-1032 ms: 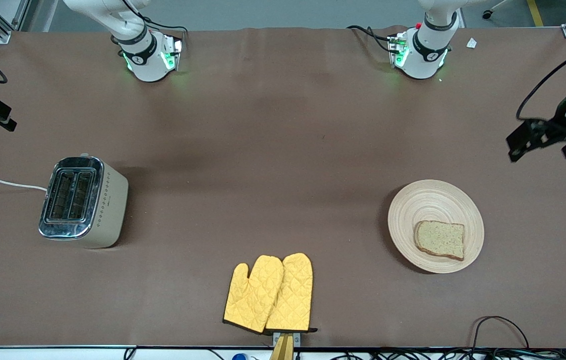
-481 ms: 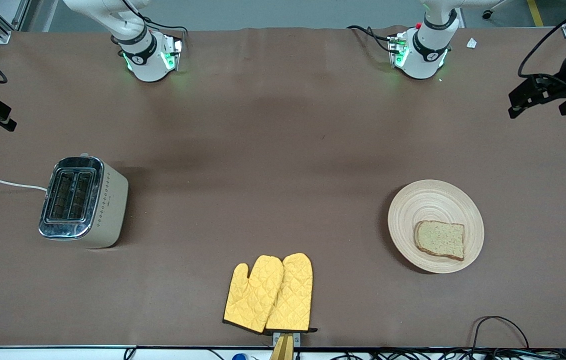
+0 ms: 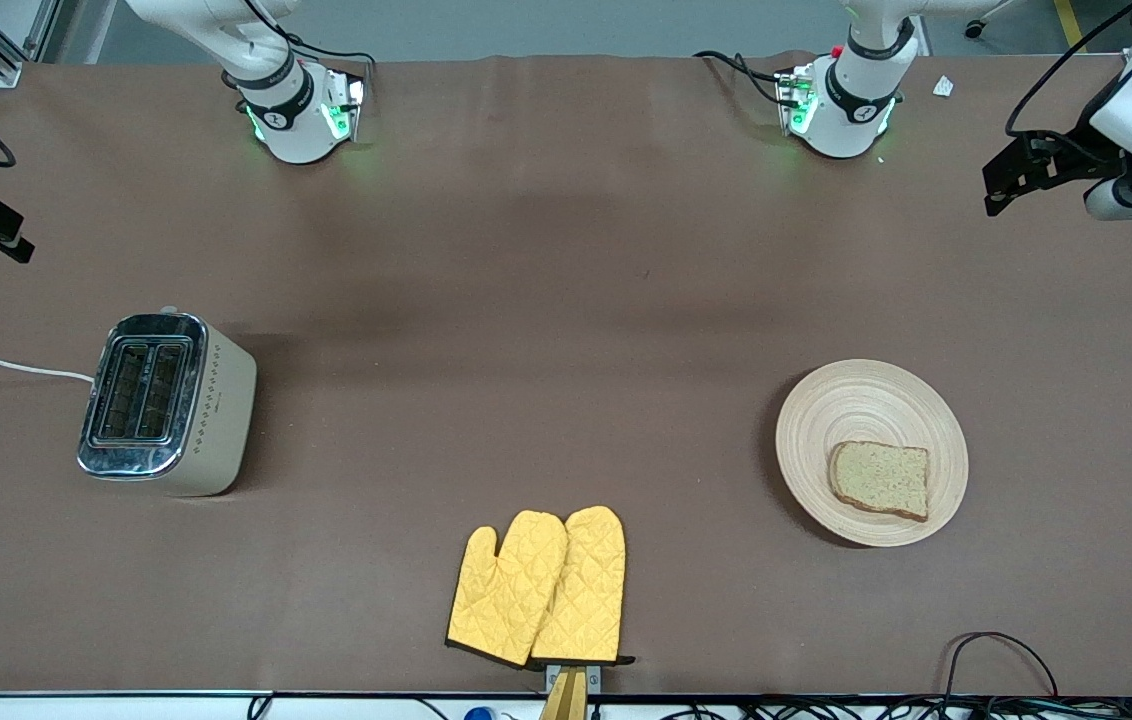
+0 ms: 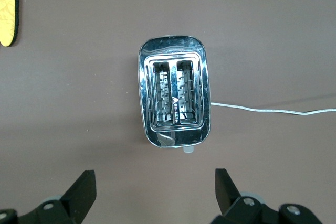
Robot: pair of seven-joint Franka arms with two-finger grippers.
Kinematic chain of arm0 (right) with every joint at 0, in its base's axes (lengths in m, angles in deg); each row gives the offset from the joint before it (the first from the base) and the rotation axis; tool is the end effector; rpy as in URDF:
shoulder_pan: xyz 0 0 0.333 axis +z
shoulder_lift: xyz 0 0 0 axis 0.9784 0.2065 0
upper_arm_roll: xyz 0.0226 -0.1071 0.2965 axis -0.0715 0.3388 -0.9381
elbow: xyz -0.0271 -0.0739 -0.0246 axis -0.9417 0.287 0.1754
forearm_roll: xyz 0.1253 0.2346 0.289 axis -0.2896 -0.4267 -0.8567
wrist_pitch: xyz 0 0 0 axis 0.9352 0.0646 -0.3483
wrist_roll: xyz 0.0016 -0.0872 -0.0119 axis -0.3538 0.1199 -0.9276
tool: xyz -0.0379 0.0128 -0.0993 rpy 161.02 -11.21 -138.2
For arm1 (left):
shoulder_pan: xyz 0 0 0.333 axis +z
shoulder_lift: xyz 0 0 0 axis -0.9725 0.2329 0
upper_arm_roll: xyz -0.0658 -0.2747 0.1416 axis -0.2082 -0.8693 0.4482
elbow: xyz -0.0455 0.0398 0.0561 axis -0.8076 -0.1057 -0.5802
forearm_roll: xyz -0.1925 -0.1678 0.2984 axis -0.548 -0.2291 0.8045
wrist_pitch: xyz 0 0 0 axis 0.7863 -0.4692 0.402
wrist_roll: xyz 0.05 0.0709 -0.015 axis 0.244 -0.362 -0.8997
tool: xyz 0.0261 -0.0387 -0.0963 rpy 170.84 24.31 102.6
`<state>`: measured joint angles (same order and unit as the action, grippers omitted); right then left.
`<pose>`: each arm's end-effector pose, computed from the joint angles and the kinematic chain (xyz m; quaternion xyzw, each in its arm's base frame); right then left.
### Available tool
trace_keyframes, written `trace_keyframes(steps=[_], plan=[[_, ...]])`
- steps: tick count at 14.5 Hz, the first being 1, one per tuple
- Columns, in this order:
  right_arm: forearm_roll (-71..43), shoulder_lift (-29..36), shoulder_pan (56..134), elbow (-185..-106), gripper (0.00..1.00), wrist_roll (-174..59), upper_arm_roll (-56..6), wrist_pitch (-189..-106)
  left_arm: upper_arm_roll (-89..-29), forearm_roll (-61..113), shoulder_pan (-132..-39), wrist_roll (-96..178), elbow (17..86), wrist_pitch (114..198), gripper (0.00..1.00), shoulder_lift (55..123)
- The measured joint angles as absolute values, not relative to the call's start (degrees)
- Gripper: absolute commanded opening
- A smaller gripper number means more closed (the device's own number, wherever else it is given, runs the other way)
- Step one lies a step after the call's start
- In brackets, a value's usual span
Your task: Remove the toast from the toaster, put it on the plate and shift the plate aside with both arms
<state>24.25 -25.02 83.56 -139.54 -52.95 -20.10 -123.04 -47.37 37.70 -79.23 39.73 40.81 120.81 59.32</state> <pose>0.5280 -0.0524 0.6505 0.9988 -0.0389 0.0270 0.0082 0.5101 -0.0833 0.6623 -0.9993 0.0115 0.0204 0.0306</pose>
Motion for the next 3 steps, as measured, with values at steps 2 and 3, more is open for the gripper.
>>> trace_keyframes(steps=[2, 3], plan=[[24.2, -25.0, 83.6, -139.6, 1.0, -53.0, -20.1, -123.0, -47.4, 37.7, -79.2, 39.7, 40.7, 120.8, 1.0, 59.7], [24.2, -25.0, 83.6, -139.6, 1.0, -53.0, -20.1, -123.0, -47.4, 37.7, -79.3, 39.7, 40.4, 120.9, 1.0, 60.1]])
